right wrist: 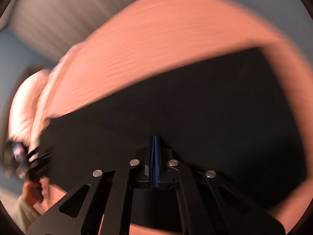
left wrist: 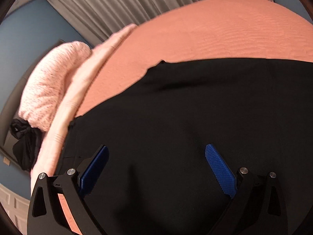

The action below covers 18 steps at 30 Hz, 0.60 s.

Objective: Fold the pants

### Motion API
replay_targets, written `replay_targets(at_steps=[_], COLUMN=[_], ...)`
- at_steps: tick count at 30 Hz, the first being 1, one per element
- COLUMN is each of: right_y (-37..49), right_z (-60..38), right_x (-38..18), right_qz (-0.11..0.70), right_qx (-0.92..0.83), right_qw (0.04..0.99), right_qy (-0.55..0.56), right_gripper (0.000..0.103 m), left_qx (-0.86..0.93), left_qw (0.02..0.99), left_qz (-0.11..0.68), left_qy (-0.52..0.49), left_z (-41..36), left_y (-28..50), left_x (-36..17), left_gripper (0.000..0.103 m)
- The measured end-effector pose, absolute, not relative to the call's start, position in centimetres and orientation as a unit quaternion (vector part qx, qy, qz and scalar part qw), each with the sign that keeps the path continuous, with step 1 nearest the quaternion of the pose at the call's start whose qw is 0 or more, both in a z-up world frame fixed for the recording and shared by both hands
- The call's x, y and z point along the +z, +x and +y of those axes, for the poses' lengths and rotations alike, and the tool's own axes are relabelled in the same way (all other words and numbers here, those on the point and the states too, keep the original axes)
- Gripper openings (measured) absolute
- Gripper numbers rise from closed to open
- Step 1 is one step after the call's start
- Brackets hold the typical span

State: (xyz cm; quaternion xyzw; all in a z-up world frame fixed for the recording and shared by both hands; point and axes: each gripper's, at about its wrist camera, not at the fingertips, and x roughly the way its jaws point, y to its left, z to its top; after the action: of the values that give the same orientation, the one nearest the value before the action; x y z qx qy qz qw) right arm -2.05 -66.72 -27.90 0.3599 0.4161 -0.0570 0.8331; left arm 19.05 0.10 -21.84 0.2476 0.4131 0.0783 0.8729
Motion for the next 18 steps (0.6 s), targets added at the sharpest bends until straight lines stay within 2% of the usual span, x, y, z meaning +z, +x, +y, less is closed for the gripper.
replay_targets(at_steps=[2, 4, 8, 9, 10, 11, 12, 14, 15, 18], right_y=[-5.7, -7.6, -6.4, -5.3, -4.2, -4.0, -3.2, -2.9, -2.6, -2.6], right_z=[-69.8, -70.0, -61.5, -59.0, -56.3, -54.7, -52.8, -50.6, -50.4, -50.1], right_x=[-26.8, -24.5, -20.5, -20.2, -20.2, -19.5, -18.4, -16.8, -16.9, -17.3], right_qz=[0.427, 0.438, 0.415, 0.416, 0.423, 0.411, 0.393, 0.352, 0.361, 0.372], right_qx=[-0.16, -0.203, -0.182, -0.17, -0.174, -0.184, -0.18, -0.173, -0.175, -0.177], right_qw=[0.827, 0.836, 0.868, 0.875, 0.877, 0.884, 0.894, 0.912, 0.91, 0.906], right_qy=[0.329, 0.262, 0.2, 0.179, 0.146, 0.126, 0.121, 0.117, 0.106, 0.102], right_gripper=[0.004, 0.007, 0.008, 0.017, 0.044, 0.049, 0.048, 0.076, 0.098, 0.097], left_qx=[0.089, 0.088, 0.069, 0.063, 0.06, 0.058, 0.053, 0.033, 0.025, 0.025], left_qw=[0.864, 0.874, 0.898, 0.9, 0.9, 0.897, 0.898, 0.908, 0.908, 0.897], left_qz=[0.424, 0.398, 0.369, 0.369, 0.368, 0.373, 0.373, 0.36, 0.364, 0.383], left_qy=[0.258, 0.264, 0.228, 0.221, 0.224, 0.23, 0.229, 0.209, 0.206, 0.221], left_z=[-0.8, -2.6, -7.5, -8.5, -9.8, -10.7, -11.0, -11.8, -12.0, -14.0], left_y=[19.0, 17.8, 14.8, 14.4, 13.7, 13.2, 12.8, 11.3, 11.2, 10.9], left_x=[-21.0, -18.6, -14.0, -13.5, -13.2, -12.9, -12.3, -11.0, -11.0, -11.3], left_gripper=[0.096, 0.097, 0.097, 0.097, 0.097, 0.097, 0.097, 0.098, 0.098, 0.097])
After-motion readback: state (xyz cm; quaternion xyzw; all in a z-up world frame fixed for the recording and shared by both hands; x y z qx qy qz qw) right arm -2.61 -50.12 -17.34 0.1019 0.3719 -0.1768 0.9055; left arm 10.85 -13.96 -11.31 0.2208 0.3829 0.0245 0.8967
